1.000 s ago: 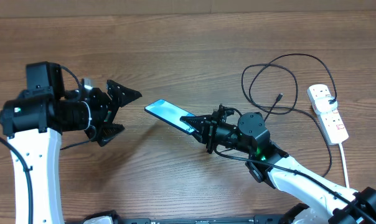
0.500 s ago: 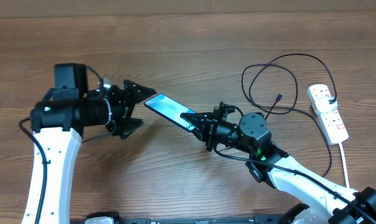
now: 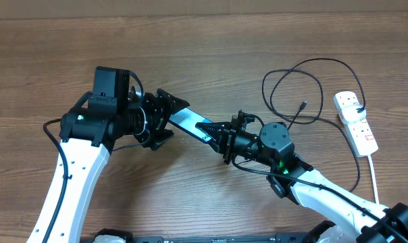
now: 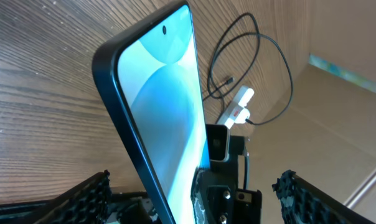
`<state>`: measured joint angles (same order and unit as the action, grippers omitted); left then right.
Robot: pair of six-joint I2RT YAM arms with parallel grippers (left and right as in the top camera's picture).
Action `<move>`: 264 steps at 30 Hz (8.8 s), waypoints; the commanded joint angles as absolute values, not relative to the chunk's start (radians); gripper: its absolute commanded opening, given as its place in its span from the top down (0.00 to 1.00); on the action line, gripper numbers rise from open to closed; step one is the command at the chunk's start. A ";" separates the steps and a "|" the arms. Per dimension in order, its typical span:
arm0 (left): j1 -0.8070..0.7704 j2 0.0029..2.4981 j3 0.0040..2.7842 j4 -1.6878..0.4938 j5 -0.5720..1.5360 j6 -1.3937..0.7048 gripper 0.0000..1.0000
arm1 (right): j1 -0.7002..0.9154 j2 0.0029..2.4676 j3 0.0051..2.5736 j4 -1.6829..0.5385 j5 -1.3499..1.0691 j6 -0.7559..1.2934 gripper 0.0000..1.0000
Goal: Plug charger to phone and switch on socket
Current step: 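Move the left gripper to the phone's far end and grasp it, then open the right gripper and release the phone to the left gripper, then move the right gripper to the black cable and grasp its USB-C plug, then lift the cable plug with the right gripper toward the phone's bottom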
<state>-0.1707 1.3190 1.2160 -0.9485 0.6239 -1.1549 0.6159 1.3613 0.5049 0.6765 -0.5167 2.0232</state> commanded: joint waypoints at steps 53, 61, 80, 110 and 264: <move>-0.249 1.369 1.082 -0.653 0.609 -1.288 0.67 | 0.615 1.354 0.525 0.699 -0.517 2.162 0.96; -0.250 1.369 1.082 -0.637 0.644 -1.291 0.71 | 0.615 1.354 0.525 0.699 -0.516 2.162 0.96; -0.250 1.369 1.082 -0.600 0.656 -1.310 0.96 | 0.615 1.354 0.525 0.717 -0.494 2.162 0.92; 0.097 1.441 1.082 -0.916 0.829 -0.482 0.96 | 0.610 1.334 0.557 0.274 -0.083 0.921 0.01; 0.031 1.677 1.082 0.215 1.583 -0.972 0.96 | 0.628 1.333 0.822 -0.011 -0.832 0.606 0.96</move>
